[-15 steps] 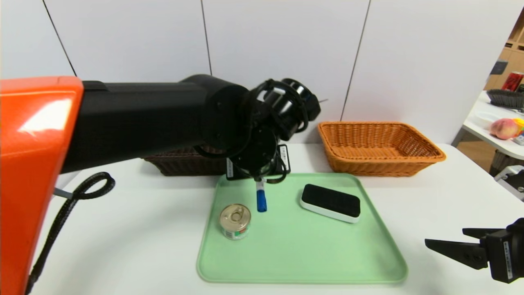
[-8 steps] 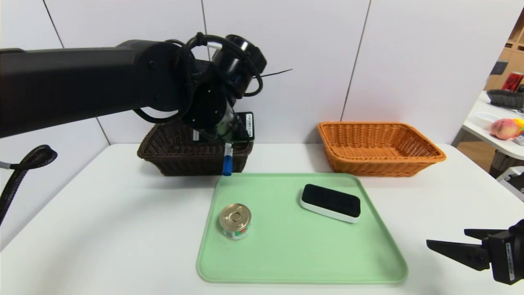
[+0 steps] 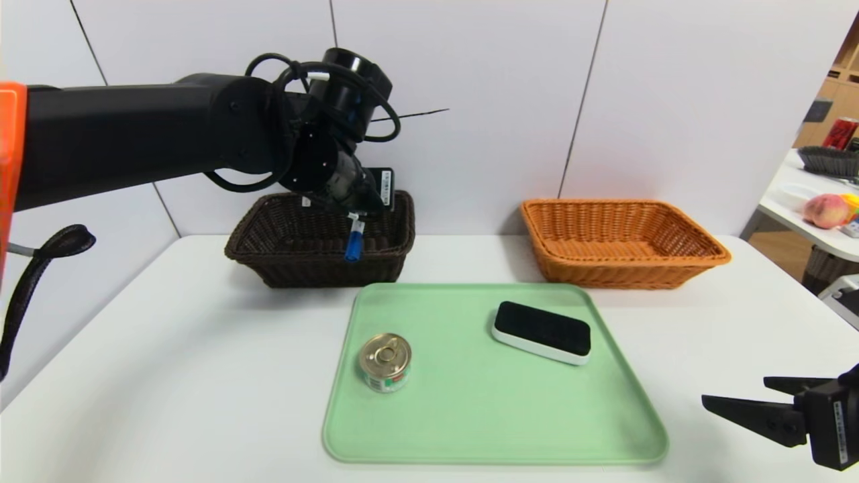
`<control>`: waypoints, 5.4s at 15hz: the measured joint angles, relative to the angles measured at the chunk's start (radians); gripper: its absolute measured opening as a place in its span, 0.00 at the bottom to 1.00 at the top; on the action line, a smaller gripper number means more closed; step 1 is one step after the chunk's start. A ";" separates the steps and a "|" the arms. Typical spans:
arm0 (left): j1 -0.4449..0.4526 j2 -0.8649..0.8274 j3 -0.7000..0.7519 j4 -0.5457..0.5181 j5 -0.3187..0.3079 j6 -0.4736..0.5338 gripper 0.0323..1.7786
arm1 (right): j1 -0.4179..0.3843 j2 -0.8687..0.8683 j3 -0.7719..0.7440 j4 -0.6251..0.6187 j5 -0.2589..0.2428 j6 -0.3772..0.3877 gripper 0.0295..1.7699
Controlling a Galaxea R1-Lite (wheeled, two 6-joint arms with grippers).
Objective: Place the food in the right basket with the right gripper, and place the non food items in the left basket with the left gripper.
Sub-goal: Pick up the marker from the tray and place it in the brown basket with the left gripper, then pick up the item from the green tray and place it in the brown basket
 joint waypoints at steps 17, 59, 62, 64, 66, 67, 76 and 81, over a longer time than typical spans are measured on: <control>0.277 0.022 -0.001 -0.118 -0.289 1.109 0.09 | -0.001 -0.014 0.017 -0.002 0.000 0.001 0.97; 0.219 0.163 -0.013 -0.324 -0.392 0.835 0.85 | -0.003 -0.050 0.042 -0.001 -0.005 0.003 0.97; 0.154 0.146 -0.011 -0.313 -0.392 0.663 0.88 | -0.003 -0.057 0.041 0.000 -0.006 0.006 0.97; 0.103 0.140 -0.009 -0.304 -0.395 0.571 0.90 | -0.006 -0.065 0.042 0.001 -0.006 0.007 0.97; 0.057 0.136 -0.009 -0.294 -0.404 0.520 0.91 | -0.007 -0.071 0.042 0.001 -0.006 0.008 0.97; 0.032 0.133 -0.008 -0.282 -0.418 0.501 0.92 | -0.007 -0.075 0.042 0.001 -0.006 0.008 0.97; -0.096 0.127 -0.008 -0.118 -0.667 0.557 0.94 | -0.008 -0.095 0.041 0.003 -0.005 0.007 0.97; -0.122 0.141 -0.008 -0.011 -0.684 0.751 0.95 | -0.007 -0.095 0.041 0.001 -0.003 0.006 0.97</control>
